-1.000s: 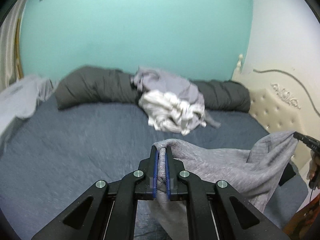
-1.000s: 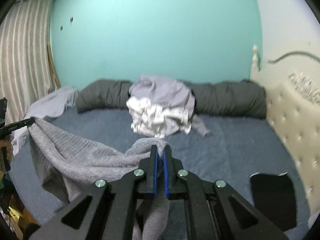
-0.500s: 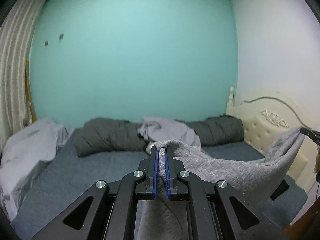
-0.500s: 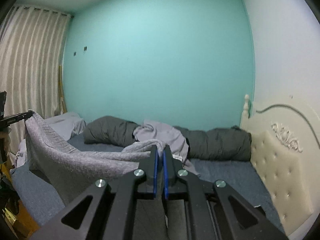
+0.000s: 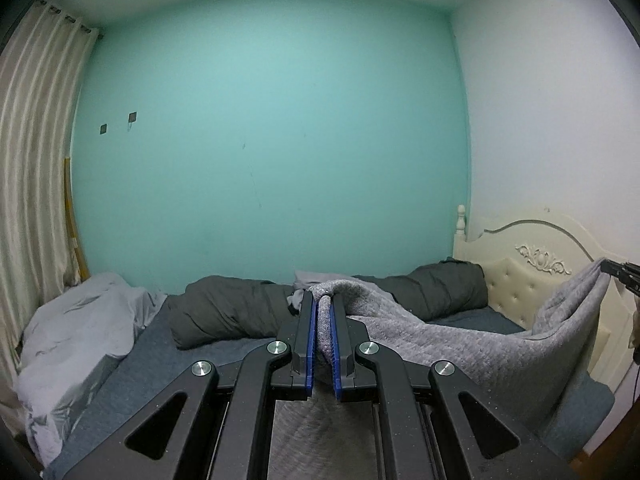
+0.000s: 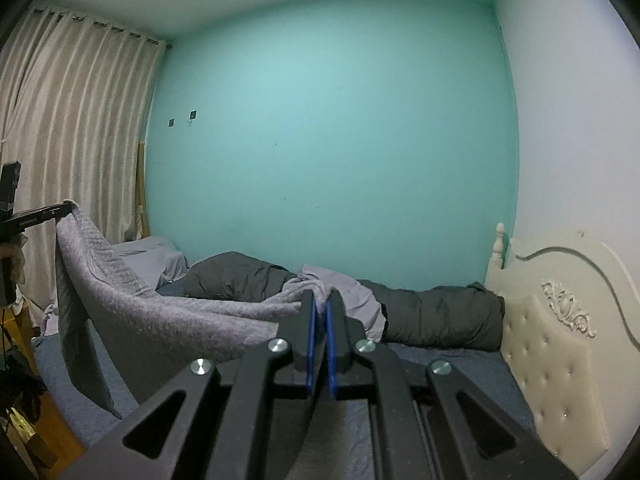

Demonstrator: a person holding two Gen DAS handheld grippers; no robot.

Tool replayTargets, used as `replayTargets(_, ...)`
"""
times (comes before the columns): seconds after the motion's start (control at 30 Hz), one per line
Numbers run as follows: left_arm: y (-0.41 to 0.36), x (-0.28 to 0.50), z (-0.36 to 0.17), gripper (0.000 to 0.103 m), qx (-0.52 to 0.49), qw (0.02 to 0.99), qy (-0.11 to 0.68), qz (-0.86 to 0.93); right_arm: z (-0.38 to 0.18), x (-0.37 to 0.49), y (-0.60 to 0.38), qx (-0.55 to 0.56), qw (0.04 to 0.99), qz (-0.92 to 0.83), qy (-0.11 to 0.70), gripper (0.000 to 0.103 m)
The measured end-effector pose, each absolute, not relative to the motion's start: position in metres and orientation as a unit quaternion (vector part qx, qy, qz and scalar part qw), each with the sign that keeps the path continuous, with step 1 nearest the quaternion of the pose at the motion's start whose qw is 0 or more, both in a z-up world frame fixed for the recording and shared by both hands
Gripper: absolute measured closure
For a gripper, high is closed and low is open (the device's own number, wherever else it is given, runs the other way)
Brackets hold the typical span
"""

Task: Fold clothes
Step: 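Hold the sweatshirt up with both grippers and shake it out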

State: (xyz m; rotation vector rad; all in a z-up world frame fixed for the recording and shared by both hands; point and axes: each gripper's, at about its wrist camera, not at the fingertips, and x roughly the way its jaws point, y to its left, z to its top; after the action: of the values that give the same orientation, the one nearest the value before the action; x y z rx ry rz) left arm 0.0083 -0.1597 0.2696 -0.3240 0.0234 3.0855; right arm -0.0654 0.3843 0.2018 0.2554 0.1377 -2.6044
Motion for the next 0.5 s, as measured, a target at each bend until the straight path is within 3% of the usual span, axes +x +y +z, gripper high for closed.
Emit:
replayTargets(0.2, -0.16, -0.022, 0.232, 0.097, -0.152, 0.018, 0.008, 0.988, 0.155, -0.091, 0.371, 0.147, 0.264, -0.952, 0.053, 0.099)
replayTargets(0.5, -0.16, -0.124, 0.113, 0.097, -0.25, 0.014, -0.003, 0.968, 0.039, -0.182, 0.346, 0.254, 0.245, -0.934, 0.053, 0.099)
